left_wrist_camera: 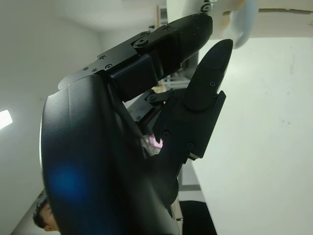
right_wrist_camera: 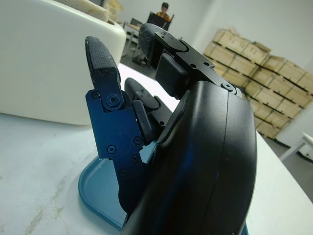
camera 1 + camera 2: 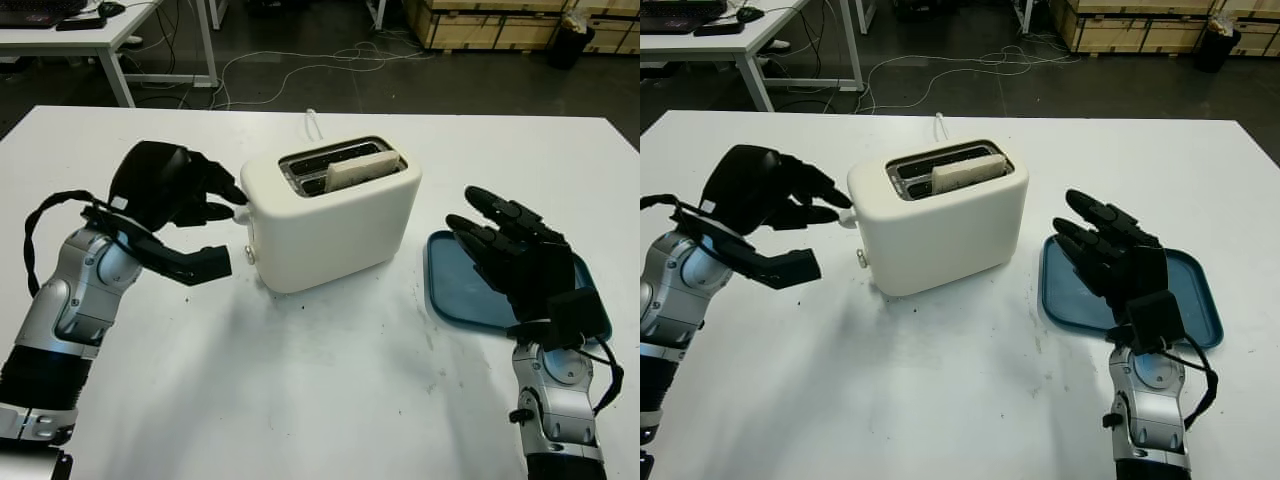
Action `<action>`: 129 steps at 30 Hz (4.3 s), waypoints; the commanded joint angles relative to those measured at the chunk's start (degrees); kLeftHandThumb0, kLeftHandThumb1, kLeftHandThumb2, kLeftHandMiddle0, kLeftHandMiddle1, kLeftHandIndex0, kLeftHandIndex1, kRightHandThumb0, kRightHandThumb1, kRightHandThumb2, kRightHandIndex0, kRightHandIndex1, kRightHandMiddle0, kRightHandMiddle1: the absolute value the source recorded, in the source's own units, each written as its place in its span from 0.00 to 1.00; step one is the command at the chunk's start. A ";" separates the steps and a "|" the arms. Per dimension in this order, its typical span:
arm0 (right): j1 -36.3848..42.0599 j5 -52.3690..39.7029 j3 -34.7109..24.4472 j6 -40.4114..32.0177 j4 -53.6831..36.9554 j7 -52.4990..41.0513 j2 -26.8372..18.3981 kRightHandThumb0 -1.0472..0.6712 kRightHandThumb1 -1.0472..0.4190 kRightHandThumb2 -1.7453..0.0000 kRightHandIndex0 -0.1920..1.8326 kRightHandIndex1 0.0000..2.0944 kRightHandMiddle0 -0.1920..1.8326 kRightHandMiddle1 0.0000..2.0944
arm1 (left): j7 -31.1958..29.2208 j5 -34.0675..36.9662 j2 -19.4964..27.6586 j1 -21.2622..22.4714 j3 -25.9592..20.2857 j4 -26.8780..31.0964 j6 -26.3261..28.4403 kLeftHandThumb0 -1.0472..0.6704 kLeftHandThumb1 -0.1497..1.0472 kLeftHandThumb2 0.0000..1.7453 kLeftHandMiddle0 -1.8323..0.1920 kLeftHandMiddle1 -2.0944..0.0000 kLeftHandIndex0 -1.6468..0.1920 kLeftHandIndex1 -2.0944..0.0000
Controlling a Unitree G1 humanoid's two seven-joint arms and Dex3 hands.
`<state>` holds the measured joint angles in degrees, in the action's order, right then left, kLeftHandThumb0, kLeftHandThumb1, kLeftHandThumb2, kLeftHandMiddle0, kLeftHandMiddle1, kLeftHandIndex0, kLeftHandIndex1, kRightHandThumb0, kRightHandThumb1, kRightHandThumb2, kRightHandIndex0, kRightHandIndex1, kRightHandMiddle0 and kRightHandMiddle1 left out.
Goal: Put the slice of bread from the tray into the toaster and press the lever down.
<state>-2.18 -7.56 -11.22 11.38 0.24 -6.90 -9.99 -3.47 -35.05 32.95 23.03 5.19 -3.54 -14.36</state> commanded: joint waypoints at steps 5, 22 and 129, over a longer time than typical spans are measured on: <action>-0.17 -0.32 -0.54 0.51 0.22 0.11 0.01 0.35 0.14 1.00 0.53 0.00 0.49 0.00 | -0.27 0.63 0.44 -0.96 -0.60 0.50 0.64 0.53 0.76 0.00 0.40 0.52 0.16 1.00; -0.12 -0.48 -0.54 0.68 0.19 0.09 0.16 0.35 0.14 1.00 0.53 0.00 0.49 0.00 | 0.00 0.78 -0.46 -0.52 0.37 -0.82 0.54 0.52 0.77 0.00 0.43 0.49 0.17 1.00; -0.42 0.26 -1.81 0.73 0.78 -0.68 -0.67 0.33 0.12 1.00 0.54 0.00 0.50 0.00 | 7.94 3.85 -13.95 -13.49 16.88 -18.62 12.81 0.54 0.87 0.00 0.48 0.49 0.25 0.99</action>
<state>-1.88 -7.08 -13.00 11.50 0.97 -7.34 -10.12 10.99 -28.12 21.46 16.28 14.10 -17.87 -3.44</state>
